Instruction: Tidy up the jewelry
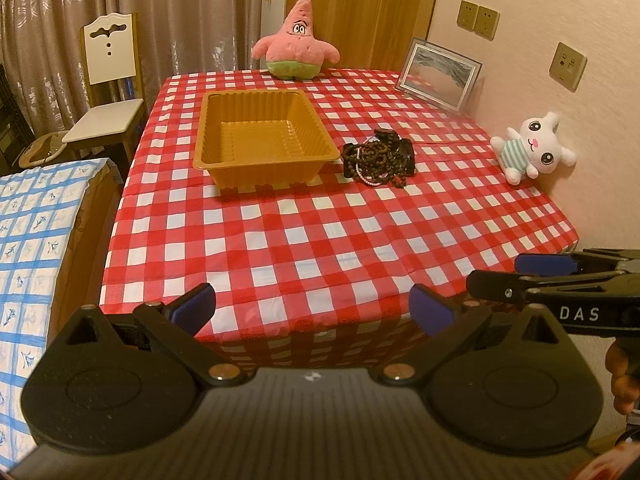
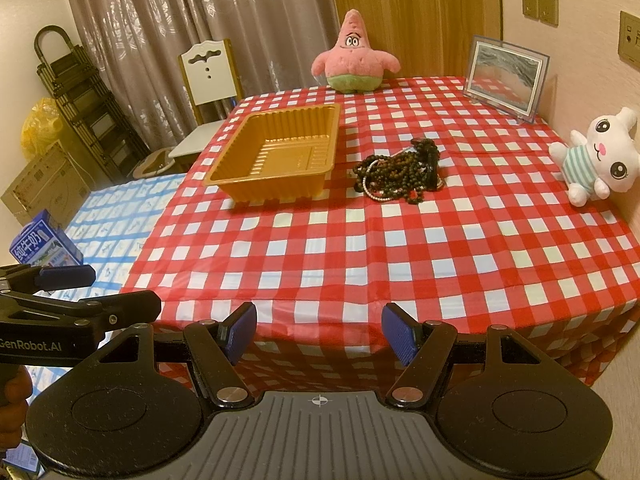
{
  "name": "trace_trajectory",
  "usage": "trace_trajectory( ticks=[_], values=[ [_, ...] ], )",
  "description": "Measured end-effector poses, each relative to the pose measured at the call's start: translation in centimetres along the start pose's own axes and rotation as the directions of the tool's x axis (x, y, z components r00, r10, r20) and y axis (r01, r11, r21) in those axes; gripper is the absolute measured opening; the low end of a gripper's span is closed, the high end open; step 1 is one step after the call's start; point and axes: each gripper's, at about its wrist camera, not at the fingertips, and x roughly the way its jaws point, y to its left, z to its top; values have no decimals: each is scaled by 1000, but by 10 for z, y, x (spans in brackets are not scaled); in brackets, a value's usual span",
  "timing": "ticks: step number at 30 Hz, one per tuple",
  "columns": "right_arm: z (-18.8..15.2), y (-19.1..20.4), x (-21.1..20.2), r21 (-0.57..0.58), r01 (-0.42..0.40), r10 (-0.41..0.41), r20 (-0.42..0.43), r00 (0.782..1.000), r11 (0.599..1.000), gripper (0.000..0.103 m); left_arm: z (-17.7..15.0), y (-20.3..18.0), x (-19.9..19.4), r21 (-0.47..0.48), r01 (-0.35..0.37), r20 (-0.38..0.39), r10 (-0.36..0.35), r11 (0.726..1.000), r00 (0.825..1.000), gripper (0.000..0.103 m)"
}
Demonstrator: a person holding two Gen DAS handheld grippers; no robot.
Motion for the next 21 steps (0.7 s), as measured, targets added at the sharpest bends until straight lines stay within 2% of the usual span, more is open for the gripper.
trace_trajectory(
  ticks=[21],
  values=[
    [5,-5,12,12,-4,4,-9,1000,1000,69,4,-3,3,-4,3,-2,-3,1000,1000,103]
  ],
)
